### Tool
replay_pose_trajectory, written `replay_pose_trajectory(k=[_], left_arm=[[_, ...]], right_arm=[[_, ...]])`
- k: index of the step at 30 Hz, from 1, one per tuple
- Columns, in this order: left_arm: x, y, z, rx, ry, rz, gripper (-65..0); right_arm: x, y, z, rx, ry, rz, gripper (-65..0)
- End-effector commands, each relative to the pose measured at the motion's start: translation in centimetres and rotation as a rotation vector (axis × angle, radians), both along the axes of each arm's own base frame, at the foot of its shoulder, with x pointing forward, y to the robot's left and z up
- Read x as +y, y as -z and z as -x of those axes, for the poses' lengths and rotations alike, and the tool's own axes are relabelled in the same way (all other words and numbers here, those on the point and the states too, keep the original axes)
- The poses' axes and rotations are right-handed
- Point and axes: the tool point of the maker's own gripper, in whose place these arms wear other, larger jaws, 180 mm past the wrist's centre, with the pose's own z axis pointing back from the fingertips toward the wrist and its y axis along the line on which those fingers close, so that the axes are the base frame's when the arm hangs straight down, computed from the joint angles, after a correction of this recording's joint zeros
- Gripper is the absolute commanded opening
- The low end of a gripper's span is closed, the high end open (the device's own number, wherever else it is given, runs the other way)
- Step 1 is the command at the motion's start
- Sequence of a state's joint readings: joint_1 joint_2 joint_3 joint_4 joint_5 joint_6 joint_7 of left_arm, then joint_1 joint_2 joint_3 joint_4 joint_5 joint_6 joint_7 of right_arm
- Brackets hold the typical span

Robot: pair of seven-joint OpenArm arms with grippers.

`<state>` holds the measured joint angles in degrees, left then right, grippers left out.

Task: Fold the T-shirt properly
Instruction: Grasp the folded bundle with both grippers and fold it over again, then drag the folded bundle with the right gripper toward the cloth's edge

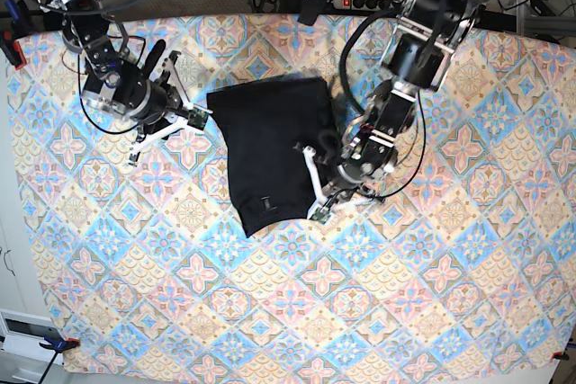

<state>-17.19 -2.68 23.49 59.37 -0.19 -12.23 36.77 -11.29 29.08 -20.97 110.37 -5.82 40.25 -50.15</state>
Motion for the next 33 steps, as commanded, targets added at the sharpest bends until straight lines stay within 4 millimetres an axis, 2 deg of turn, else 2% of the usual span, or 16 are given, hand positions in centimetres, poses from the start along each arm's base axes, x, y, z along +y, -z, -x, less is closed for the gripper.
replay_pose_trajectory(k=[1,5,7,9,12,16,19,22,25,27,29,33], left_arm=[[-1.4,-2.3,-2.2,-0.076,0.009,0.032,-63.6],[-3.1,-4.0,-3.2,-0.113,0.014,0.065,-63.6],[-3.5,-5.5,-3.7,-0.151,0.019,0.082,-63.6],[-3.1,-6.1,-3.9,-0.166,0.017,0.08,-63.6],[-0.1,-6.1,-3.2,-0.158,-0.001,0.023,-63.7],[7.3,-8.0,-3.0,-0.202,-0.171,0.002,-63.8],[13.5,-9.0,-1.6,-0.227,-0.34,-0.004,-63.8],[18.8,-10.2,0.6,-0.263,-0.488,-0.01,-63.8],[22.6,-11.1,2.7,-0.29,-0.593,-0.028,-63.8],[23.9,-11.4,3.9,-0.297,-0.623,-0.041,-63.7],[24.0,-11.5,4.7,-0.298,-0.621,-0.052,-63.7],[23.8,-11.6,6.0,-0.299,-0.613,-0.061,-63.7]], right_arm=[[-0.3,-0.5,-0.3,-0.02,0.0,0.002,-60.4],[0.0,-0.2,0.4,-0.004,-0.006,-0.003,-60.4],[0.5,-0.2,0.4,-0.005,-0.007,-0.016,-60.4],[1.6,-0.3,0.2,-0.011,0.002,-0.047,-60.4],[3.0,-0.6,0.1,-0.018,0.008,-0.09,-60.4],[6.8,-2.1,-0.7,-0.021,0.009,-0.25,-60.4],[10.2,-3.8,-1.5,-0.023,0.007,-0.388,-60.4],[12.6,-5.0,-2.5,-0.025,0.02,-0.467,-60.4],[14.8,-5.3,-3.3,-0.005,0.032,-0.54,-60.3],[16.6,-5.1,-3.9,0.023,0.033,-0.581,-60.3],[18.2,-4.5,-4.4,0.055,0.019,-0.594,-60.4],[21.5,-4.2,-6.7,0.1,0.015,-0.635,-60.4]])
